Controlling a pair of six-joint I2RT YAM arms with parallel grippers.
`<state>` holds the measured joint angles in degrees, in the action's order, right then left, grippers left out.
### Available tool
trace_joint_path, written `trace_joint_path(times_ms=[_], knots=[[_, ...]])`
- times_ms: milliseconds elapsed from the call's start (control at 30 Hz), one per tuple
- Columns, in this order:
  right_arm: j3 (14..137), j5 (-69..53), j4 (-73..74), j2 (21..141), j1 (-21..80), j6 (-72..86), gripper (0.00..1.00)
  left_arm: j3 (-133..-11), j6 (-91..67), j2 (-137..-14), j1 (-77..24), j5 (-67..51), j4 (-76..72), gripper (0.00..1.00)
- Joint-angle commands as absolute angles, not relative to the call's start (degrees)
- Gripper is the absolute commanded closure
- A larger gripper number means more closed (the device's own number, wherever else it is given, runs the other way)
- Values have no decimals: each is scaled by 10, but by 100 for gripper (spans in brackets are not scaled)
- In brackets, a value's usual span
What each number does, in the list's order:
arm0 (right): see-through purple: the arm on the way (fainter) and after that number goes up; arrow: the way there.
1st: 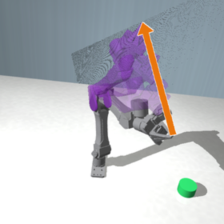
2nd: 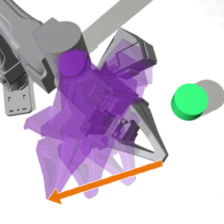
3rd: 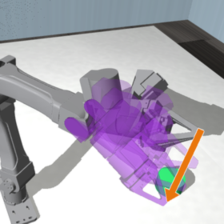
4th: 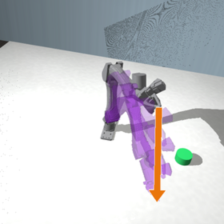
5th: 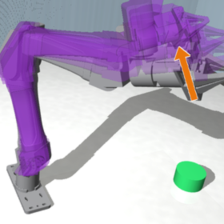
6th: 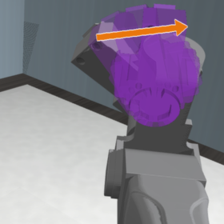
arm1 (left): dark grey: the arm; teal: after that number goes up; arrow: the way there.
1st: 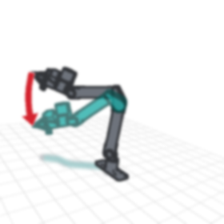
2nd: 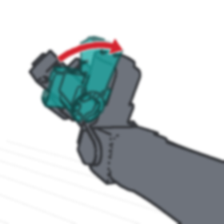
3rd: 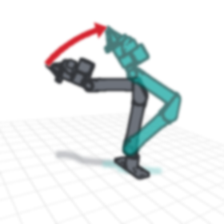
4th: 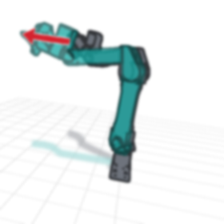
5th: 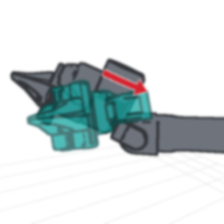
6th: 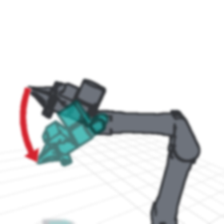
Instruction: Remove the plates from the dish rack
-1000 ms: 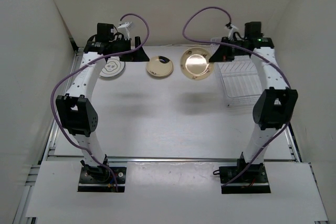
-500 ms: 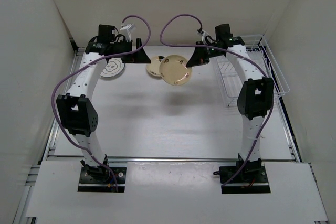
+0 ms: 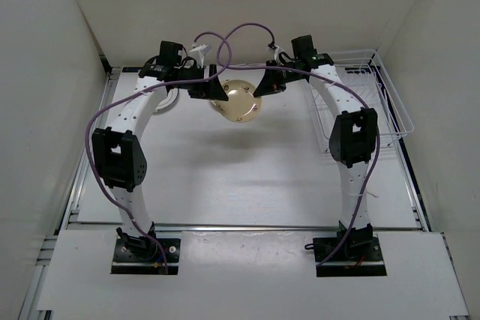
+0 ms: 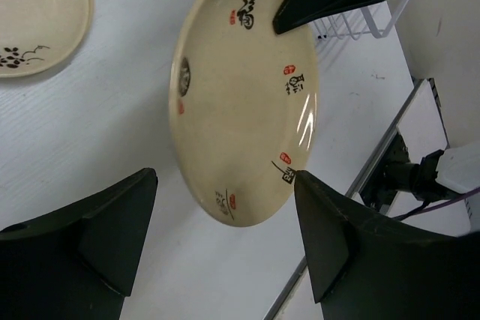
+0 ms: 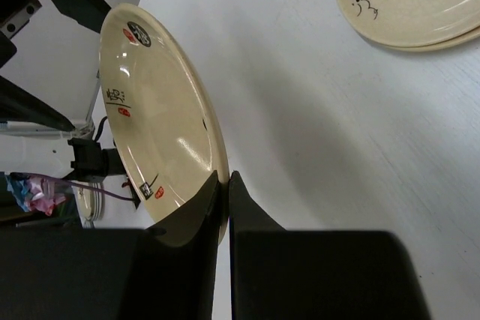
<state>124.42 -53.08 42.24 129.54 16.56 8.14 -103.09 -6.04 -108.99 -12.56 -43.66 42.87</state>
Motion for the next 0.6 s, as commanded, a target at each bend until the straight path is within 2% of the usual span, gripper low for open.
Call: trace_joint_path(times_ms=[0,133,267,300,400,433,500,533,567], knots=[[1282,-556,392,1296,168,98,100,-1034,-54,-1085,-132,-456,424,16],[1282,-556,387,1296,168,104,100,-1034,-54,-1090,-132,-451,424,29],[1288,-562,381,1296,168,109,100,-1034,-49,-1095,-132,-451,424,53],[1288,-562,381,1296,168,109,100,-1034,-49,-1095,-132,-451,424,65],[1288,-562,381,1296,168,109,100,-1034,-44,-1095,-132,-451,424,80],[1288,-562,381,1296,168,109,100,-1039,-44,-1095,-132,-451,424,88],[1288,-545,381,1296,168,109,99,-1039,-38,-1095,-132,-451,424,90],[1288,-534,381,1291,168,109,93,-1039,-38,-1095,-132,-445,424,90],[1288,-522,393,1291,168,109,74,-1039,-38,-1095,-132,-440,418,90]])
